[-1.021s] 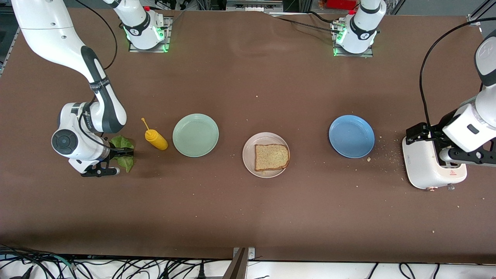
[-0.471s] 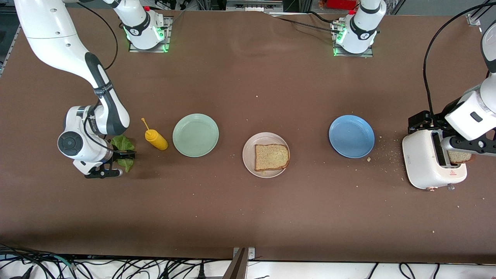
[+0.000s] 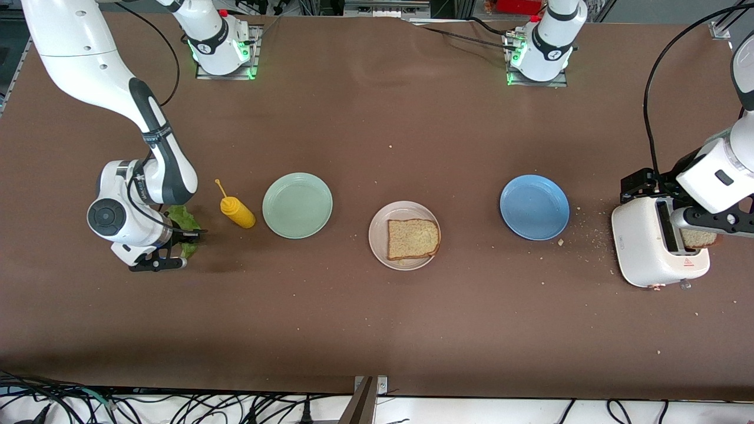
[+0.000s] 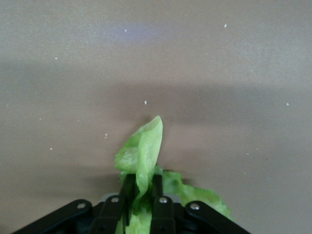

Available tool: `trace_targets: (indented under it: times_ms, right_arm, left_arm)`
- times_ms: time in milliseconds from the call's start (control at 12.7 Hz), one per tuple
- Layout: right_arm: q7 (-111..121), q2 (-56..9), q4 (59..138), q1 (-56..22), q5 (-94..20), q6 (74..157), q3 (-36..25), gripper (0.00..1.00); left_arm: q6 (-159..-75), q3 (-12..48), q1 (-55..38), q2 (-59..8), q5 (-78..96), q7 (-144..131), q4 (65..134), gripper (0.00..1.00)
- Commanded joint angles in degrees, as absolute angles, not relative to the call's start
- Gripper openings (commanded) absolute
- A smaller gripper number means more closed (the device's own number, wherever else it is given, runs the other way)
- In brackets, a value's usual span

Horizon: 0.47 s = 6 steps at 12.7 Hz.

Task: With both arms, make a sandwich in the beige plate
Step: 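Lower the right gripper onto the lettuce leaf and grasp it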

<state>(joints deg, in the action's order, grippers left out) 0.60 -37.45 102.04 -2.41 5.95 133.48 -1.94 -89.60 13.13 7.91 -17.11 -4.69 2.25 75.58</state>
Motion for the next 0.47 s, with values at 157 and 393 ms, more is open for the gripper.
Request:
trace_targets:
  times_ms: [157,393]
  right_arm:
    - [3.07,-33.67,102.04,-2.37,8.08,132.29,-2.02,0.00]
    - [6.84,-29.89,99.24,-2.72,10.20,126.50,-1.85,0.00]
  left_arm:
    - [-88.77,13.10,8.26,-16.26,-4.22,3.60,75.76,1.00]
    - [-88.77,13.10,8.26,-16.26,-4.22,3.60,75.76,1.00]
